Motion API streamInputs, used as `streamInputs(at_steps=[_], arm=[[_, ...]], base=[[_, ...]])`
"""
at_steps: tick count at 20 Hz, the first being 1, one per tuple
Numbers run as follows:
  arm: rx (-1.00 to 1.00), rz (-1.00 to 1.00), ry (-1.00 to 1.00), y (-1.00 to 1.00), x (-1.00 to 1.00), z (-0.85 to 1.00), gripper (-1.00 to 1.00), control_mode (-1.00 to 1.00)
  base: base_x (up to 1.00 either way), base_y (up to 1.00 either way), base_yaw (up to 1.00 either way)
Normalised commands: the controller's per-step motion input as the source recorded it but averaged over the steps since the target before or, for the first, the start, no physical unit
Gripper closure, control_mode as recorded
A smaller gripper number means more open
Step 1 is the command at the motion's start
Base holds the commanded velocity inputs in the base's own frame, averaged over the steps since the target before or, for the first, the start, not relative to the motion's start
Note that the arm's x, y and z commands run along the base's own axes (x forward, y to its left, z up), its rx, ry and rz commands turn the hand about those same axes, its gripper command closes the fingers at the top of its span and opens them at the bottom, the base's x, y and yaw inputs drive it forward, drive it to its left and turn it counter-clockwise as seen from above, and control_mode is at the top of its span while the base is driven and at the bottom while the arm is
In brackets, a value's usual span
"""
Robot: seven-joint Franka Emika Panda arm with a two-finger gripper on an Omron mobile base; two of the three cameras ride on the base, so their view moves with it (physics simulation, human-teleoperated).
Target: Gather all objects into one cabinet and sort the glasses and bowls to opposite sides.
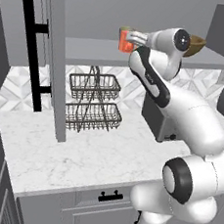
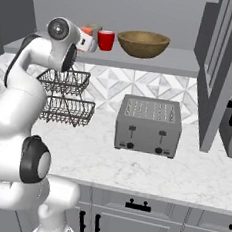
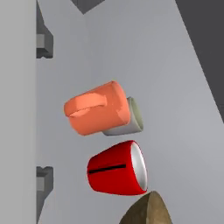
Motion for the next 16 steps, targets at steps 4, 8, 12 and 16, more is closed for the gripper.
streamInputs(at_steps=[4,8,12,16], arm=[[0.0,0.0,0.0,-0.28,-1.0,0.0,-1.0,-1.0],[0.0,0.0,0.0,-0.28,-1.0,0.0,-1.0,-1.0],[0.0,0.13,0.02,-0.21,-1.0,-0.13,-1.0,-1.0],[-0.01,0.37,0.06,-0.12,-1.0,-0.18,-1.0,-1.0]], base=[[0.0,0.0,0.0],[0.0,0.0,0.0],[0.0,0.0,0.0],[0.0,0.0,0.0]])
